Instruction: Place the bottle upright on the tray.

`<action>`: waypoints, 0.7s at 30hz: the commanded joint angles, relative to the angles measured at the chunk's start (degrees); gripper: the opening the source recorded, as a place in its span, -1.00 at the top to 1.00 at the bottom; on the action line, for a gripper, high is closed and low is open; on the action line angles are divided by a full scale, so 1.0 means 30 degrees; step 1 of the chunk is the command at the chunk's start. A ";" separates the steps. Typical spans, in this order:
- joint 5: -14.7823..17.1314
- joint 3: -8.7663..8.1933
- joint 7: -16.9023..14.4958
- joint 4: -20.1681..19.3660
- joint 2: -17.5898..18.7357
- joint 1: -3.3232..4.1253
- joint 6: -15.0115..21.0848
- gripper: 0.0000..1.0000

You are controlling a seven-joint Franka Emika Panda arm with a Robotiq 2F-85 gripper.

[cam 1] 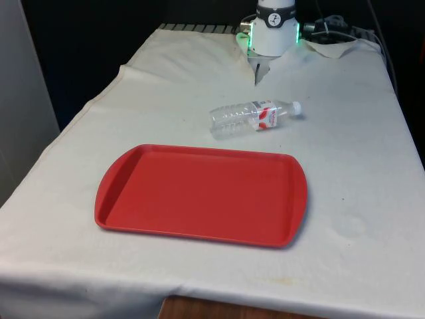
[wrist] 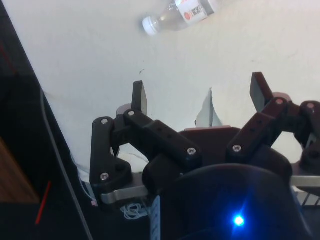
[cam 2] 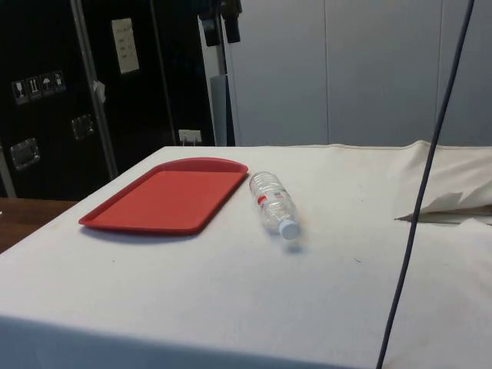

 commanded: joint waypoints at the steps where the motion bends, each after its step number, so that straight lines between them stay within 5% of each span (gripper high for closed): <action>1: -0.0153 0.0038 0.0095 -0.0363 -0.0325 0.0019 0.0286 -1.00; 21: -0.0019 0.0019 0.0000 -0.2139 -0.1967 0.0000 0.0363 -1.00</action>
